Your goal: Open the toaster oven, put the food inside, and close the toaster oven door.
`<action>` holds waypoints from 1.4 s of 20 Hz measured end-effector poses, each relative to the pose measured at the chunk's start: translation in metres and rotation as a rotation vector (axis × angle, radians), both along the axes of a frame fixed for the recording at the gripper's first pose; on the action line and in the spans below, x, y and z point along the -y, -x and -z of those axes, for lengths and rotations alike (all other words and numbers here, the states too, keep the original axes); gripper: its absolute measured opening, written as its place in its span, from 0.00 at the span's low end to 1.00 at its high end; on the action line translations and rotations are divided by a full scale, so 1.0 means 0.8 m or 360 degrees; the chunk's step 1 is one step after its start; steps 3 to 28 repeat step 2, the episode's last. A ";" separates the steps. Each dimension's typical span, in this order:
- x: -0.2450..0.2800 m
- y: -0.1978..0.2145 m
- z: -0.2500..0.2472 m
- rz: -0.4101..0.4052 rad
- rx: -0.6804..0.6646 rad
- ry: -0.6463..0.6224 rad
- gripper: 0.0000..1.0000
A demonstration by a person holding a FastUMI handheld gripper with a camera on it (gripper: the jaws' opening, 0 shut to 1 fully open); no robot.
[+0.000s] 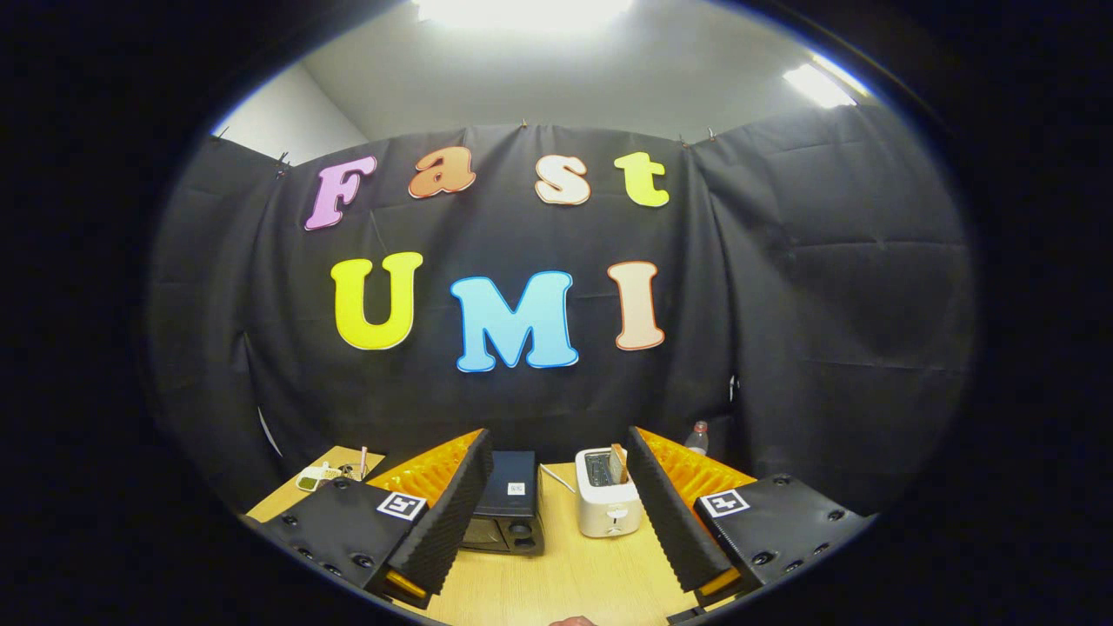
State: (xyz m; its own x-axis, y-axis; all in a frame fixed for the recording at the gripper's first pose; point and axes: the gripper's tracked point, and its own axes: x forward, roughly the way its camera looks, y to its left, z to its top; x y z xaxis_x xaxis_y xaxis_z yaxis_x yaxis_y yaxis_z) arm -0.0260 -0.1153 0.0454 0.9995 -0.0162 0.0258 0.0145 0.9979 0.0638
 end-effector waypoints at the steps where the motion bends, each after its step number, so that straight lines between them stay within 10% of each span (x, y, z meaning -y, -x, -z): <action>1: -0.010 -0.008 0.001 -0.0041 -0.0020 -0.0024 0.98; 28: -0.021 -0.015 0.002 -0.0088 -0.0045 -0.0048 0.98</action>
